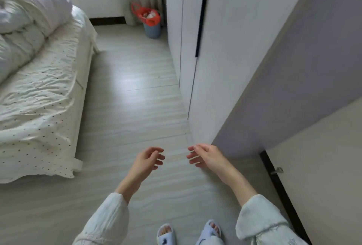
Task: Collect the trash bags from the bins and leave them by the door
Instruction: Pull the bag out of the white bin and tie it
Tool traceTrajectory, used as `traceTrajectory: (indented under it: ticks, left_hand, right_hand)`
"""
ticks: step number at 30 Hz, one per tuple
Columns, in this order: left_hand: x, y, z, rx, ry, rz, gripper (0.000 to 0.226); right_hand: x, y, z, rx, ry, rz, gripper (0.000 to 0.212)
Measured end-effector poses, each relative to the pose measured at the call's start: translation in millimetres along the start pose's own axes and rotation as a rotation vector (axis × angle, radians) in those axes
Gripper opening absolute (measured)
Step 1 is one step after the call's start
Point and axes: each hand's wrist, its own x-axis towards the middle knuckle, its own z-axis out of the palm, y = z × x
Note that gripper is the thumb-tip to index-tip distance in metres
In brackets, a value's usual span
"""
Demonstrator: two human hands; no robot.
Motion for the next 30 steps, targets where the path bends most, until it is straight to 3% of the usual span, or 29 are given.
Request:
traceTrajectory:
  ticks: [8, 16, 30]
  left_hand:
    - [95, 42, -104, -0.095, 0.127, -0.004, 0.022]
    - [261, 167, -204, -0.136, 0.265, 0.088, 0.023]
    - [538, 313, -384, -0.138, 0.289, 0.13, 0.025]
  right_hand:
    - [135, -112, 56, -0.127, -0.108, -0.048, 0.026]
    - [317, -274, 65, -0.099, -0.127, -0.162, 0.024]
    - [604, -507, 101, -0.125, -0.145, -0.186, 0.025]
